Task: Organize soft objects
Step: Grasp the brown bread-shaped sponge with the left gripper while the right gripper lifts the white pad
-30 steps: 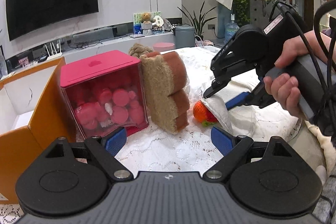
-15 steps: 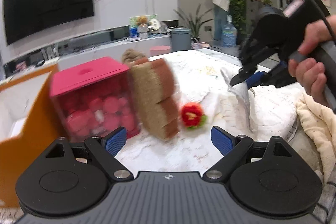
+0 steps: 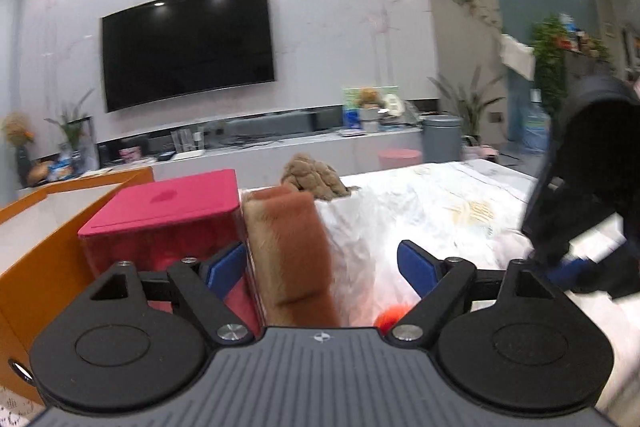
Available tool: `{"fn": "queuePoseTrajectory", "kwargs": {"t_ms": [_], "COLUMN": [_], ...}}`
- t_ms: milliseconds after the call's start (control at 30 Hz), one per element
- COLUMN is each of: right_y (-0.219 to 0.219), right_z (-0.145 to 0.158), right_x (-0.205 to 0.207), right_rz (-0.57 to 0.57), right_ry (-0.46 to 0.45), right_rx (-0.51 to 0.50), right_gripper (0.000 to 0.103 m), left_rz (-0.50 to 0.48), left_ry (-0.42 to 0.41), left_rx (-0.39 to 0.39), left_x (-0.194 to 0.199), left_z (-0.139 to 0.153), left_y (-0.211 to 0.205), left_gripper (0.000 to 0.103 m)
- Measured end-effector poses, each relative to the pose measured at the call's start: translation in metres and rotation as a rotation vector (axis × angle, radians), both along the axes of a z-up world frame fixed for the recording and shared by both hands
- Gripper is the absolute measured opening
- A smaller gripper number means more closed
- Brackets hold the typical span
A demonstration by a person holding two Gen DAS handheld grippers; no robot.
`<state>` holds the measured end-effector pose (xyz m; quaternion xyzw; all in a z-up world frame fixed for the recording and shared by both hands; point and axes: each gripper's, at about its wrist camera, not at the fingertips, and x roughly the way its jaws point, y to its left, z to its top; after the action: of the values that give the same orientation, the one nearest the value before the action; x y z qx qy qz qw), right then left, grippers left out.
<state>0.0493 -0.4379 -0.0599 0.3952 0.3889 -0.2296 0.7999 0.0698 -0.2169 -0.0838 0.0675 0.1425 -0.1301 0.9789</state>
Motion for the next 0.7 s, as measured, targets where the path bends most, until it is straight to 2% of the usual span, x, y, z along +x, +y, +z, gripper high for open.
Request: {"fn": "queuePoseTrajectory", "kwargs": {"t_ms": [67,133,200,267,433,533,600,700], "right_y": [-0.004,-0.008,-0.007,-0.004,-0.005,-0.003,-0.002,0.002], "right_z": [0.001,0.001,0.001,0.001,0.002,0.005,0.008,0.014], "right_x": [-0.002,-0.004,-0.006,-0.006,-0.006,-0.008,-0.009,-0.011], "right_rz": [-0.024,-0.048,-0.047,-0.037,-0.038,-0.032,-0.023,-0.008], "right_ry": [-0.002,0.015,0.020,0.017,0.006,-0.008,-0.024,-0.048], "right_rx": [-0.014,-0.036,-0.049,-0.049,-0.045,-0.045,-0.044,-0.048], "right_gripper": [0.008,0.008,0.008,0.008,0.008,0.008,0.008,0.008], "left_rz": [0.064,0.126,0.173,0.175,0.169,0.127,0.100,0.078], "left_ry": [0.010,0.029,0.059,0.101,0.110,0.121,0.108,0.080], "left_rx": [-0.011,-0.019,-0.015,-0.024,-0.030,-0.075,-0.088,-0.060], "left_x": [0.006,0.011,0.014,0.020,0.011,0.000,-0.008,-0.017], "left_z": [0.001,0.000,-0.001,0.000,0.006,0.016,0.027,0.053], "left_y": [-0.007,-0.012,-0.013,-0.009,0.009,0.020,0.026,0.032], "left_gripper": [0.092,0.081,0.053,0.042,0.036,0.035,0.035,0.035]}}
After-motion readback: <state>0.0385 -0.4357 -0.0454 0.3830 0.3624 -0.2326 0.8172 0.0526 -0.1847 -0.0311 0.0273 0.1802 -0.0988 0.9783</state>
